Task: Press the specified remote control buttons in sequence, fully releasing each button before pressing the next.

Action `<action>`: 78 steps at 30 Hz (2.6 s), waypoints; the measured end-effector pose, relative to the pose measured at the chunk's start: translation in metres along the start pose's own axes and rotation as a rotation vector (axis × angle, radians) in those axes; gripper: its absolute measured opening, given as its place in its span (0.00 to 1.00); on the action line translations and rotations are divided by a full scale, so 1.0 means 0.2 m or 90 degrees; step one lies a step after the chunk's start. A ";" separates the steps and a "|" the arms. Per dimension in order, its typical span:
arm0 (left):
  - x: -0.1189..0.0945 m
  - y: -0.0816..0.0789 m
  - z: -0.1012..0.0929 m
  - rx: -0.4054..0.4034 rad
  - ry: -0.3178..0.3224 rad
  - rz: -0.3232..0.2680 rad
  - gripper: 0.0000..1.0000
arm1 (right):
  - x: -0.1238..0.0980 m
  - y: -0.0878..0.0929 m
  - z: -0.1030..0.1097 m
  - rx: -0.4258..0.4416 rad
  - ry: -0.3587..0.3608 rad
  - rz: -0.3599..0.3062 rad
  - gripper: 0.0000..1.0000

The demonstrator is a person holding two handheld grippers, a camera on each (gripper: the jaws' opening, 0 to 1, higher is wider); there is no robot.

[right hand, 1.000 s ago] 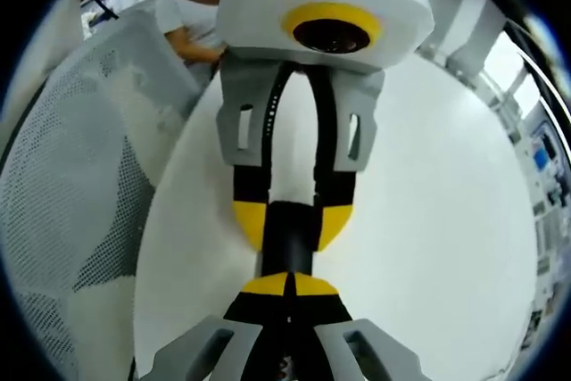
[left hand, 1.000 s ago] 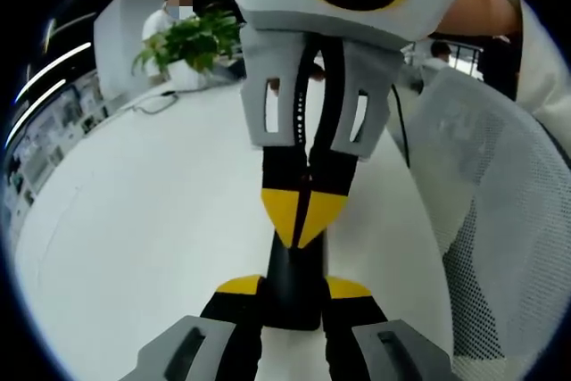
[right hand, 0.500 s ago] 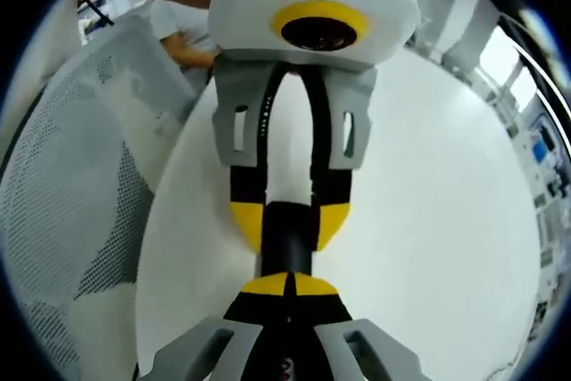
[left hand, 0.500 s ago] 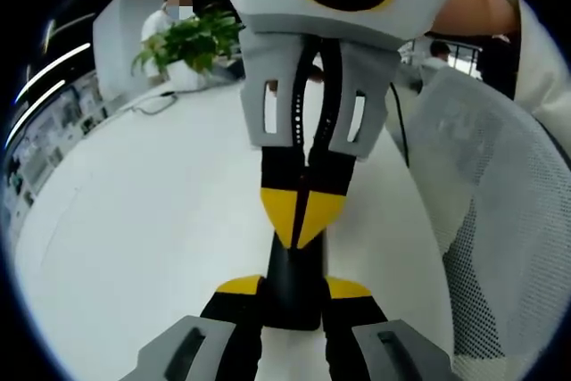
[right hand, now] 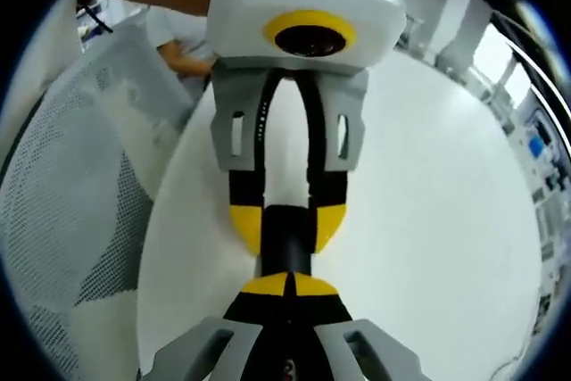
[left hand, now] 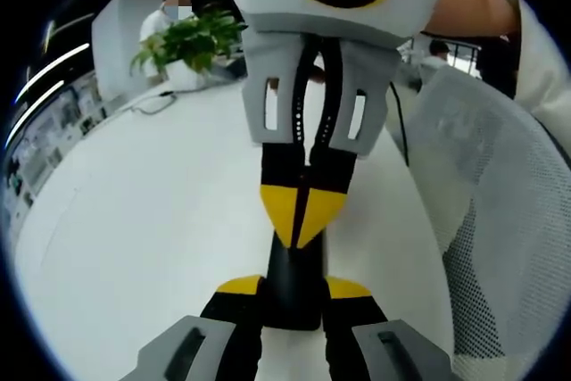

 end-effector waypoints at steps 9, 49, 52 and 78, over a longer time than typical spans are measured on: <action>0.00 0.00 0.00 0.001 -0.001 0.002 0.24 | -0.05 0.00 -0.02 0.010 0.009 -0.020 0.00; 0.00 -0.01 0.00 0.004 0.002 0.004 0.24 | -0.08 0.08 0.03 0.033 -0.005 -0.025 0.32; 0.00 -0.01 0.00 0.004 0.003 0.004 0.24 | -0.09 0.10 0.02 0.036 -0.003 -0.022 0.32; -0.01 -0.03 -0.03 0.002 0.001 0.005 0.24 | -0.13 0.25 0.03 0.071 0.006 -0.006 0.33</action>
Point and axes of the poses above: the point that each gripper's makers call its tool centre point, and the gripper's own axes: x roughly forward along the fingers, z roughly to its left, y roughly out of its underside, the point moved 5 cm from there along -x, roughly backward along the fingers, and after that the axes turned 7 degrees about -z, right-handed, at the moved point
